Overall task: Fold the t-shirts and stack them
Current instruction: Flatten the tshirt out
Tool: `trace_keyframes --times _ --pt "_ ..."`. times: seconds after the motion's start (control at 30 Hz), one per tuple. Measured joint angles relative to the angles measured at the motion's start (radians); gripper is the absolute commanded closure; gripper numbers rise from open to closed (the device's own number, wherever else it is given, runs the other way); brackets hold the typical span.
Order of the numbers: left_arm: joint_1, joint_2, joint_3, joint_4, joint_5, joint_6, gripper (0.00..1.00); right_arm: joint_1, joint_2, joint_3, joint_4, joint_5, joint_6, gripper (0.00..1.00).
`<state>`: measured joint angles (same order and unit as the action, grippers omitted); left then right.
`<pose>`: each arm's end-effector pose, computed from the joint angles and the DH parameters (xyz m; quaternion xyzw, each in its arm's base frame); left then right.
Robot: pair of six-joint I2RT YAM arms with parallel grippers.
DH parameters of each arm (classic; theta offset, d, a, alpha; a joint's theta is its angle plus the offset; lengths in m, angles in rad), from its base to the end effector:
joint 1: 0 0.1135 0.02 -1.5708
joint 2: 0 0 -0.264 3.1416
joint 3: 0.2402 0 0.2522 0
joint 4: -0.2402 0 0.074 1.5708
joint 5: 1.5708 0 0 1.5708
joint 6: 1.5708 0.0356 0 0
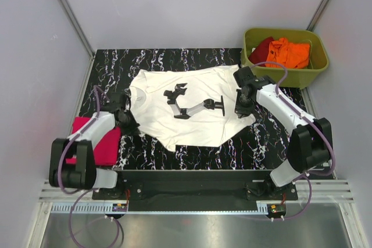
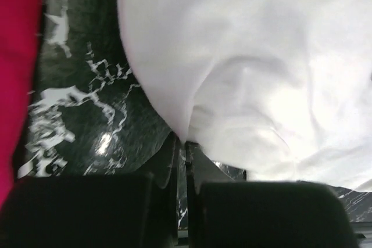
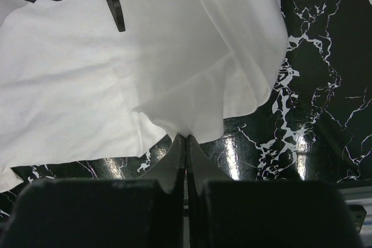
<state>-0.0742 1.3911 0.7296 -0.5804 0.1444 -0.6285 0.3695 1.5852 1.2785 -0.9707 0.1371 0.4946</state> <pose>0.2372 -0.0228 0.1667 -0.2579 0.9496 -0.1230 0.1288 0.2881 0.1064 0.2561 0.0717 0.9844 -0.0005 0.1608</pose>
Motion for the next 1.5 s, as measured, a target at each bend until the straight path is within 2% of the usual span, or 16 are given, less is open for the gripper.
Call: trace_keyframes --times 0.2,0.3,0.43,0.5,0.57,0.6,0.67,0.8,0.9,1.0,1.03,1.1,1.33,1.43,1.47,1.5 --pt "-0.019 -0.114 0.195 -0.098 -0.068 0.057 1.0 0.0 -0.041 -0.024 -0.008 0.0 0.001 1.0" --pt "-0.053 -0.025 0.342 -0.102 -0.072 0.087 1.0 0.0 -0.041 -0.024 -0.014 0.0 0.004 1.0" --pt "-0.13 0.238 0.61 -0.122 -0.051 0.124 0.99 -0.004 -0.037 -0.023 -0.016 0.0 0.008 1.0" --pt "-0.175 0.407 0.799 -0.122 -0.042 0.145 0.59 -0.012 -0.024 -0.02 -0.016 -0.005 0.008 1.0" --pt "-0.227 0.605 1.064 -0.171 -0.052 0.17 0.36 -0.027 -0.01 -0.018 -0.016 -0.013 0.008 1.0" --pt "-0.245 0.667 1.154 -0.179 -0.061 0.173 0.3 -0.034 -0.003 -0.018 -0.015 -0.018 0.008 1.0" --pt "-0.281 0.729 1.247 -0.197 -0.083 0.19 0.28 -0.049 0.008 -0.018 -0.015 -0.026 0.008 1.0" --pt "-0.298 0.56 1.028 -0.214 -0.12 0.223 0.35 -0.058 0.012 -0.016 -0.013 -0.028 0.008 1.0" --pt "-0.273 0.329 0.769 -0.205 -0.127 0.237 0.39 -0.058 0.015 -0.014 -0.004 -0.043 0.008 1.0" --pt "-0.233 0.174 0.585 -0.172 -0.093 0.229 0.31 -0.058 0.019 -0.014 0.009 -0.06 0.009 1.0" --pt "-0.22 0.163 0.545 -0.159 -0.077 0.223 0.27 -0.058 0.02 -0.014 0.01 -0.065 0.01 1.0" --pt "-0.198 0.181 0.483 -0.113 -0.038 0.2 0.26 -0.058 0.02 -0.014 0.012 -0.076 0.01 1.0" --pt "-0.162 0.367 0.389 0.026 0.115 0.117 0.34 -0.058 0.02 -0.014 0.015 -0.079 0.01 1.0" --pt "-0.159 0.395 0.39 0.076 0.151 0.087 0.5 -0.058 0.02 -0.015 0.016 -0.079 0.01 1.0" --pt "-0.159 0.404 0.396 0.086 0.163 0.079 0.68 -0.058 0.02 -0.015 0.016 -0.079 0.01 1.0" --pt "-0.16 0.412 0.402 0.093 0.171 0.067 0.77 -0.058 0.02 -0.016 0.016 -0.079 0.01 1.0"
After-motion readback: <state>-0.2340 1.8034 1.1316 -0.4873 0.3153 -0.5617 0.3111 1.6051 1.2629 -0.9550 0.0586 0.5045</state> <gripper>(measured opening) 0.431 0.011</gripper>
